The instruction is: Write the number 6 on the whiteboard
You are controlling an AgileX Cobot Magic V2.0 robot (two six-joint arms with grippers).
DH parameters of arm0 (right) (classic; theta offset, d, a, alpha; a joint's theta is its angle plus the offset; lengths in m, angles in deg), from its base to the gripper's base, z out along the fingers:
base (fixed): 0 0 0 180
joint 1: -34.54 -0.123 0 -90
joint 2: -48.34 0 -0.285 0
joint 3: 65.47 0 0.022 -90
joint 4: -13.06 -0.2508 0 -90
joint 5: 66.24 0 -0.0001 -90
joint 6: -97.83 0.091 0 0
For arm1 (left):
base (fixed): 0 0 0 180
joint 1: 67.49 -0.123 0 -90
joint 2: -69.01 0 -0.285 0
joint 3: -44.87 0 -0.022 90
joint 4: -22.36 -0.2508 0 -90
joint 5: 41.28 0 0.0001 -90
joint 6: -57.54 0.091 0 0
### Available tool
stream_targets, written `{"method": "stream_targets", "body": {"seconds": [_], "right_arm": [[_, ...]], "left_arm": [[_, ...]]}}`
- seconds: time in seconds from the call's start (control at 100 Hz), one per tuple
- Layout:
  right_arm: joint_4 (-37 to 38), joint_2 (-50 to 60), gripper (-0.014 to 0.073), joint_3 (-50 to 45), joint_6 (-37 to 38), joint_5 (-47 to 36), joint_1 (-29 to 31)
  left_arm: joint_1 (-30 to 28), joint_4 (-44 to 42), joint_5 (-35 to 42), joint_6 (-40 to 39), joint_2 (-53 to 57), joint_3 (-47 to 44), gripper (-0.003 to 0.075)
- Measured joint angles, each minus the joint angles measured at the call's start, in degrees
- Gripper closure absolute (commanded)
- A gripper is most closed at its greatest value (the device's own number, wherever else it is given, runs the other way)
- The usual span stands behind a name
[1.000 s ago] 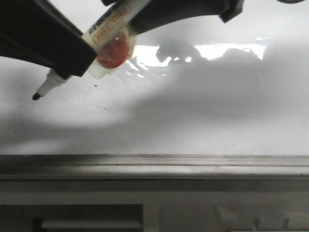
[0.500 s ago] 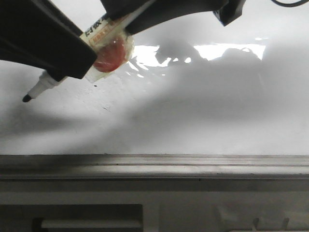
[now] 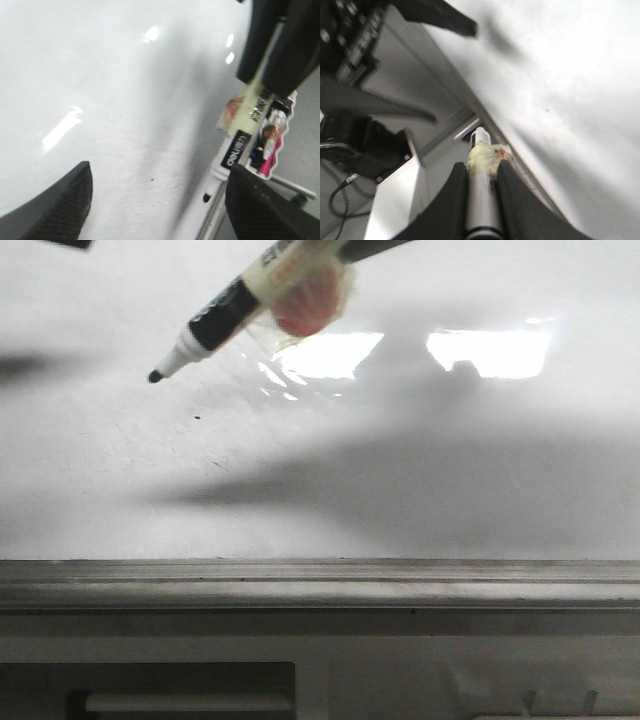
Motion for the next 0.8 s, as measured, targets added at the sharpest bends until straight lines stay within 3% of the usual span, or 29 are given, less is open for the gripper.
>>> {"method": "stream_targets", "body": {"seconds": [0.22, 0.42, 0.8], "right_arm": [[0.0, 11.2, 0.0643, -8.4, -0.4, -11.3, 0.0], [-0.2, 14.8, 0.0643, -10.1, -0.5, -18.4, 0.0], [-0.7, 10.4, 0.0643, -10.1, -0.5, -28.2, 0.0]], "left_arm": [[-10.3, 4.6, 0.6, -0.4, 7.6, -5.1, 0.0209], [-16.8, 7.3, 2.0, -0.4, 10.2, -8.0, 0.0209], [-18.1, 8.8, 2.4, -0.4, 10.5, -8.3, 0.0209]]}}
